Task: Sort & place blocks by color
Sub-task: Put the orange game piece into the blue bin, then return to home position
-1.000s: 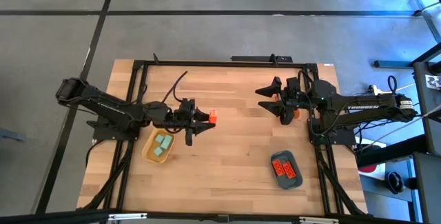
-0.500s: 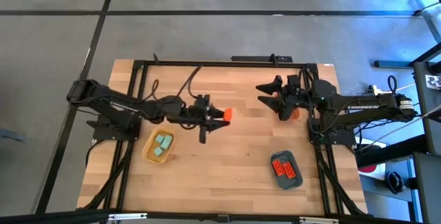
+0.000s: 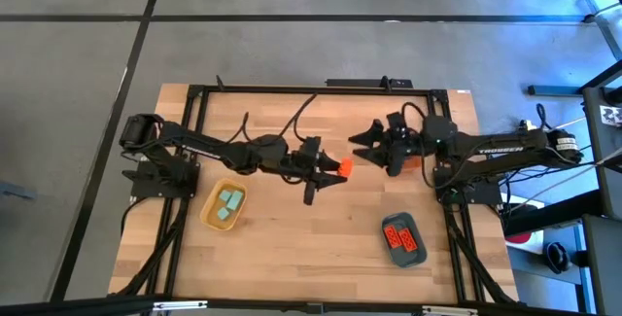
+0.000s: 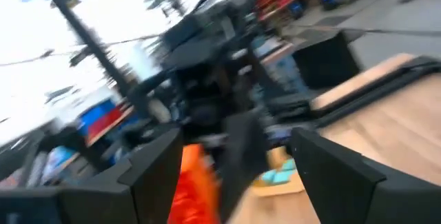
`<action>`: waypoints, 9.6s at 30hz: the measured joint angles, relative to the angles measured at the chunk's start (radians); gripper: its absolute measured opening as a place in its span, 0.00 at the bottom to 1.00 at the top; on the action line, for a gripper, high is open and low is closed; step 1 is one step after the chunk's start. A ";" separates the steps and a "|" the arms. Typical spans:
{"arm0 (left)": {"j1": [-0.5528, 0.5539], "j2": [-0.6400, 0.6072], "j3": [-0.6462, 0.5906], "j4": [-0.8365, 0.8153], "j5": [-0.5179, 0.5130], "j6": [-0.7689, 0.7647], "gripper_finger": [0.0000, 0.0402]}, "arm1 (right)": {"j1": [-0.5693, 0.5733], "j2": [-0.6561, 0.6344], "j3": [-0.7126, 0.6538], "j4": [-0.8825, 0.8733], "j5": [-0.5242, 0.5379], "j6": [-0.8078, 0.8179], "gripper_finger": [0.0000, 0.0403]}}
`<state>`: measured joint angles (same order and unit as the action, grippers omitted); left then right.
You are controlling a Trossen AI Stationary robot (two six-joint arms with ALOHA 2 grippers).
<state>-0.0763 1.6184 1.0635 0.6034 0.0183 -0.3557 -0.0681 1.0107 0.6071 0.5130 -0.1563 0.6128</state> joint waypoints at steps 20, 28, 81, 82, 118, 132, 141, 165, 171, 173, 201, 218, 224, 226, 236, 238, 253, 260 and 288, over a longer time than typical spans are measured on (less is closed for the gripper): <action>0.017 -0.011 0.001 -0.062 -0.103 -0.004 0.32 | 0.132 0.198 0.104 0.026 0.102 -0.243 0.68; 0.017 -0.011 0.001 -0.062 -0.106 -0.004 0.32 | 0.132 0.212 0.129 0.030 0.102 -0.256 0.64; 0.038 -0.771 -0.491 -0.233 -0.237 0.025 0.56 | 0.077 -0.114 0.129 -0.437 0.119 -0.322 0.34; 0.039 -0.769 -0.492 -0.235 -0.237 0.025 0.56 | 0.077 -0.108 0.129 -0.437 0.119 -0.309 0.34; 0.039 -0.768 -0.494 -0.236 -0.295 0.014 0.56 | 0.886 0.436 0.127 -0.980 0.305 1.036 0.34; 0.038 -0.768 -0.493 -0.232 -0.295 0.014 0.56 | 0.883 0.446 0.127 -1.022 0.294 1.036 0.48; 0.038 -0.768 -0.493 -0.232 -0.295 0.017 0.56 | 0.883 0.419 0.128 -1.016 0.285 1.028 0.56; 0.038 -0.797 -0.492 -0.232 -0.162 -0.069 0.56 | 0.375 0.033 0.128 -0.401 0.550 -0.020 0.55; 0.038 -0.870 -0.492 -0.262 -0.199 -0.013 0.56 | 0.195 0.035 0.128 -0.136 0.299 -0.188 0.55; 0.038 -0.898 -0.492 -0.295 -0.224 0.004 0.56 | 0.168 0.035 0.128 -0.109 0.249 -0.199 0.55; 0.039 -0.980 -0.492 -0.341 -0.225 -0.001 0.56 | 0.153 0.032 0.128 -0.122 0.205 -0.225 0.55; 0.039 -0.980 -0.492 -0.342 -0.181 0.000 0.47 | 0.153 0.025 0.128 -0.121 0.206 -0.225 0.55; 0.038 -0.981 -0.492 -0.360 -0.161 0.017 0.29 | 0.153 0.025 0.128 -0.121 0.206 -0.224 0.55; 0.039 -0.996 -0.493 -0.395 -0.161 0.018 0.19 | 0.153 0.025 0.128 -0.121 0.206 -0.224 0.55; 0.121 -1.142 -0.494 -0.509 -0.110 0.053 0.00 | 0.153 0.025 0.128 -0.121 0.206 -0.222 0.55; 0.144 -1.173 -0.494 -0.519 -0.097 0.062 0.00 | 0.153 0.025 0.128 -0.121 0.206 -0.221 0.55; 0.198 -1.404 -0.801 -0.272 -0.088 -0.065 0.00 | 0.153 0.025 0.128 -0.121 0.206 -0.176 0.55; 0.124 -1.403 -0.937 -0.144 -0.153 -0.111 0.00 | 0.154 0.024 0.128 -0.121 0.178 -0.176 0.55; 0.065 -1.411 -1.056 -0.288 -0.128 0.052 0.00 | 0.154 0.008 0.128 -0.156 0.181 -0.147 0.55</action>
<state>-0.0113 0.2070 0.0078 0.3150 -0.1099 -0.3035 0.0858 1.0188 0.7349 0.3567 0.0242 0.4658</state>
